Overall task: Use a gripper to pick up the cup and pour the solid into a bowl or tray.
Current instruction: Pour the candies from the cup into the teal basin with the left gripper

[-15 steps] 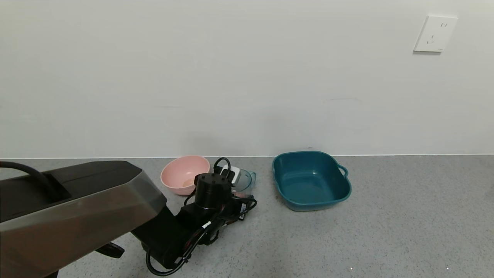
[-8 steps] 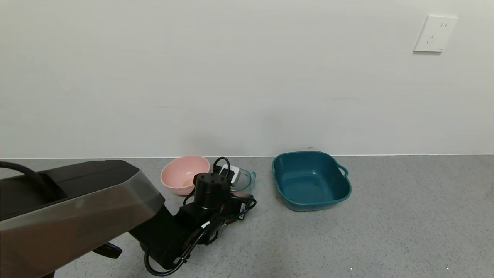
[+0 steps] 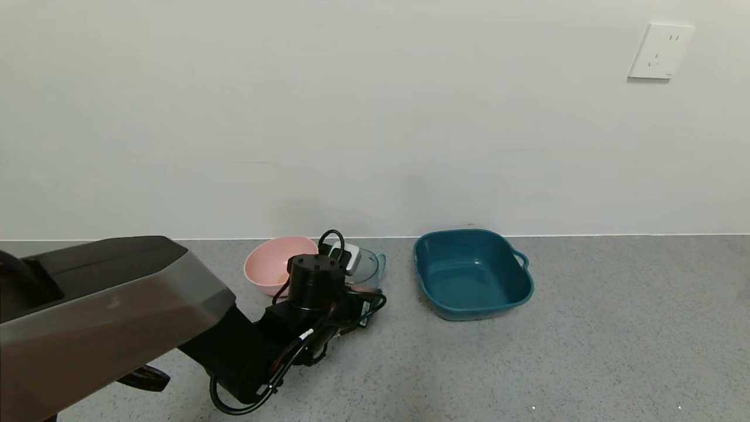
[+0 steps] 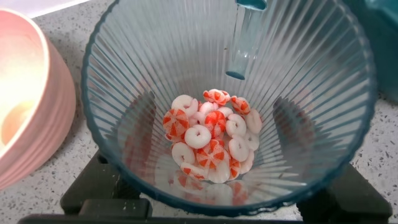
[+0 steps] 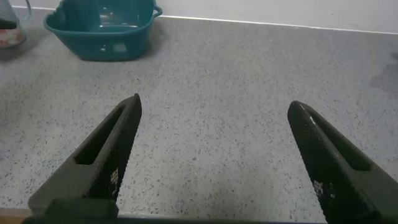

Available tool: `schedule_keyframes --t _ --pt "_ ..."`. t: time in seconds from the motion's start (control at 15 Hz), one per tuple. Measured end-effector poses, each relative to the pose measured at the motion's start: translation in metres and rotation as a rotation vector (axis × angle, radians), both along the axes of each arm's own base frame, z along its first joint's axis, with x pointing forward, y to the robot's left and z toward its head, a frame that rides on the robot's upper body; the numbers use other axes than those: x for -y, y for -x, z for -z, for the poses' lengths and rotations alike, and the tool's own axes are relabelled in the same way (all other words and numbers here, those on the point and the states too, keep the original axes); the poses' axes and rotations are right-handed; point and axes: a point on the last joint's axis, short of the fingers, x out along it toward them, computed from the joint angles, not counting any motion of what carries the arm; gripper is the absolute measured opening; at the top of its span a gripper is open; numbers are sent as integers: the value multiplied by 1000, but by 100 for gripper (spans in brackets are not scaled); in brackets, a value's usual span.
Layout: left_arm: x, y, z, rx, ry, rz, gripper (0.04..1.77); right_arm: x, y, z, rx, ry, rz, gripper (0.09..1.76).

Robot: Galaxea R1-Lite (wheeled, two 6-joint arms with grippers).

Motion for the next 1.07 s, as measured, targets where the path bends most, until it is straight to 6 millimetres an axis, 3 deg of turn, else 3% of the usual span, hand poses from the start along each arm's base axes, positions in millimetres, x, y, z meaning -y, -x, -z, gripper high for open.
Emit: schedule_keyframes --t 0.4,1.07 --pt "-5 3 -12 -9 -6 -8 130 0 0 0 0 0 0 171" --pt "-10 -14 -79 61 -131 1 130 0 0 0 0 0 0 171"
